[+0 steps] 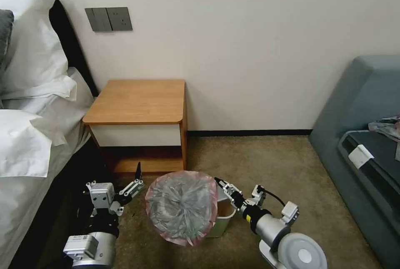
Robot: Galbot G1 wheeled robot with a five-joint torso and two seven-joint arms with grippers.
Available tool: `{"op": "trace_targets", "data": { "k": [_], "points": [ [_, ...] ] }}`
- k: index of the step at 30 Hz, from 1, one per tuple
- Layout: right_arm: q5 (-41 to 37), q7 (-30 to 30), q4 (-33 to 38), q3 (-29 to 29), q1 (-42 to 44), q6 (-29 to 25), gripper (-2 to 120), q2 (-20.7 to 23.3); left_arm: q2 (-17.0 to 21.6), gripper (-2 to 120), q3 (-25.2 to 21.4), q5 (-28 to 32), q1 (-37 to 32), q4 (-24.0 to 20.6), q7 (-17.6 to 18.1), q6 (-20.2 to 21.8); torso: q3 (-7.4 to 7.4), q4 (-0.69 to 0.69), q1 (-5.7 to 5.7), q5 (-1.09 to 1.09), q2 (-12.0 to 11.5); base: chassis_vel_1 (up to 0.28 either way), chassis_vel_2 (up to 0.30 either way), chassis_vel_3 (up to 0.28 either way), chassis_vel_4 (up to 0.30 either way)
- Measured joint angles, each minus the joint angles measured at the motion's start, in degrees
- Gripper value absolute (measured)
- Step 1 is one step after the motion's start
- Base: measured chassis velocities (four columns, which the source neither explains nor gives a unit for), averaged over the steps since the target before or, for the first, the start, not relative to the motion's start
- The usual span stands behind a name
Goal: Pick up the garbage bag from the table and place it over the trash can.
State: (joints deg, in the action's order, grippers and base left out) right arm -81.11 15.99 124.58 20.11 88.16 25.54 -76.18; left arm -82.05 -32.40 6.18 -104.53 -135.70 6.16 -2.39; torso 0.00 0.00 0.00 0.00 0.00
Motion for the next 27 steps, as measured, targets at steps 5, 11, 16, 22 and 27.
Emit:
{"op": "trace_targets", "data": {
  "k": [5, 11, 16, 22, 27],
  "points": [
    [1.5, 0.1, -1.0, -3.4, -1.7, 0.1, 90, -0.9, -0.2, 100, 0.0, -0.3, -0.1, 0.0, 0.0, -0.3, 0.0, 0.0, 0.0, 0.0, 0.0, 0.0, 0.0, 0.0, 0.0],
    [3.6, 2.9, -0.6, -4.2, -3.1, 0.0, 100, 0.1, -0.4, 100, -0.3, -0.4, -0.4, -0.4, 0.0, -0.7, 0.0, 0.0, 0.0, 0.0, 0.0, 0.0, 0.0, 0.0, 0.0],
    [5.0, 10.6, 3.0, -4.1, -4.1, 1.7, 100, 3.0, -0.7, 100, -0.3, -0.5, -0.3, -0.5, 0.0, -1.2, 0.0, 0.0, 0.0, 0.0, 0.0, 0.0, 0.0, 0.0, 0.0],
    [4.9, 15.6, 7.4, -4.6, -5.6, 2.3, 100, 5.0, -0.8, 100, -0.2, -0.5, 0.0, -0.3, 0.0, -1.4, 0.0, 0.0, 0.0, 0.0, 0.0, 0.0, 0.0, 0.0, 0.0],
    [1.9, 18.4, 10.5, -3.0, -6.0, 2.3, 100, 5.8, -0.9, 100, -0.1, -0.6, -0.2, 0.0, -0.1, -1.6, 0.0, 0.01, 0.0, 0.0, 0.0, 0.0, 0.0, 0.0, 0.0]
  ]
}}
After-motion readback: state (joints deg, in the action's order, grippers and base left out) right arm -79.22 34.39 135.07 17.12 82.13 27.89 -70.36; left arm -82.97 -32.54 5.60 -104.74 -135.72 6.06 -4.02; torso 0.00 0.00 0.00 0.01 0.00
